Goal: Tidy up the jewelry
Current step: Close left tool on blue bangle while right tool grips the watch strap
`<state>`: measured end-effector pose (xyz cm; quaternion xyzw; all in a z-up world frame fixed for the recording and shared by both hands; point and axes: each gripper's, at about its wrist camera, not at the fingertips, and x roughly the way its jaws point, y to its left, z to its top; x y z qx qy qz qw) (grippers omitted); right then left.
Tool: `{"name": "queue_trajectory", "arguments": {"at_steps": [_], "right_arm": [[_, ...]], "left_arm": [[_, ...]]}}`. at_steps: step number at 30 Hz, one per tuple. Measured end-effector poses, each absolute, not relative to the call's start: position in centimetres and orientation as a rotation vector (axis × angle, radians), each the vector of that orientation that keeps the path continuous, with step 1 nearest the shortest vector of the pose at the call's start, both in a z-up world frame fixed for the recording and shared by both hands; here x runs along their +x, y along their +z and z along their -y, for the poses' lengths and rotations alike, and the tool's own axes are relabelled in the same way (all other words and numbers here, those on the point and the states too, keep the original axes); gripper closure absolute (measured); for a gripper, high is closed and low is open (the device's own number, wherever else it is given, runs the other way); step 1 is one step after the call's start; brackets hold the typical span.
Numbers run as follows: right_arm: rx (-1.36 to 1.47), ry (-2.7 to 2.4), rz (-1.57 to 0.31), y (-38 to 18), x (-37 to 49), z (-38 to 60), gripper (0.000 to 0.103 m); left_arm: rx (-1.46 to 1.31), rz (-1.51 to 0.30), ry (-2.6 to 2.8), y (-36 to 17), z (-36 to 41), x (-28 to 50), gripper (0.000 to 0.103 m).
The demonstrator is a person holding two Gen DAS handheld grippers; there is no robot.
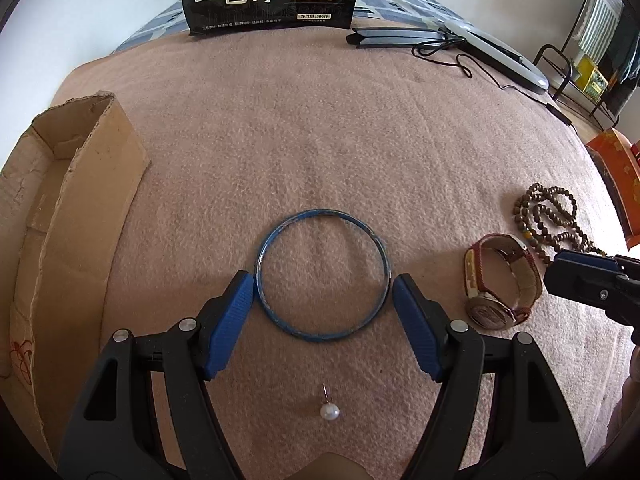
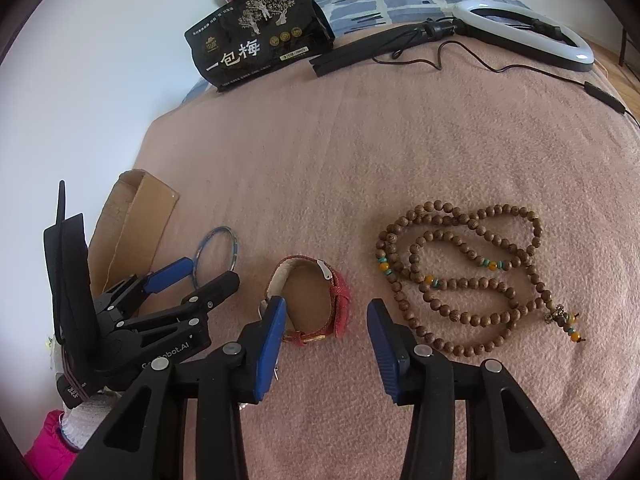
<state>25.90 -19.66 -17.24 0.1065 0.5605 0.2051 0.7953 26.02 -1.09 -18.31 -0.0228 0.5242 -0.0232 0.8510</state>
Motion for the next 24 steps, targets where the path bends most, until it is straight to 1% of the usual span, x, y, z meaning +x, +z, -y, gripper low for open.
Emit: {"name": "queue_trajectory", "arguments": {"at_steps": [3,5,6,12,15,17,18,20,22,24], "right_arm": [[0.23,0.439,-1.213,-17.6,26.1,19.6,0.062],[0.23,0.446,-1.218,-17.7,26.2,19.3,0.062],[0.224,0.448,-1.218,-17.7,26.3,19.2,0.063],[0.204,0.449,-1.23,-18.1,26.4,18.5,0.067],[0.189,0.441,-1.237,-18.5,26.5,18.3,0.071],[0.185,0.437,-1.243,-18.7,26.5,18.2,0.073],[0.183,0.437,-1.247,-18.9,26.6,18.2,0.076],[0.179,0.436,-1.251,-19.0,26.6,18.1,0.081],[0.169,0.428,-1.248,-19.0,26.7,18.0,0.084],[0.163,0.421,-1.245,-19.0,26.7,18.0,0.091]], "left_arm": [[-0.058,-1.105,-0.048,-18.4,0.9,26.2,0.028],[-0.066,-1.104,-0.056,-18.5,0.8,26.2,0.021],[-0.064,-1.104,-0.062,-18.6,0.9,26.3,0.019],[-0.031,-1.087,-0.059,-19.0,1.3,26.3,0.019],[-0.039,-1.079,-0.059,-18.9,1.1,26.4,0.019],[-0.034,-1.07,-0.052,-18.9,1.0,26.3,0.027],[-0.031,-1.066,-0.052,-18.8,1.0,26.3,0.029],[-0.035,-1.065,-0.056,-18.8,0.9,26.3,0.029],[-0.046,-1.064,-0.059,-18.7,0.8,26.4,0.029],[-0.049,-1.061,-0.059,-18.6,0.7,26.3,0.029]]}}
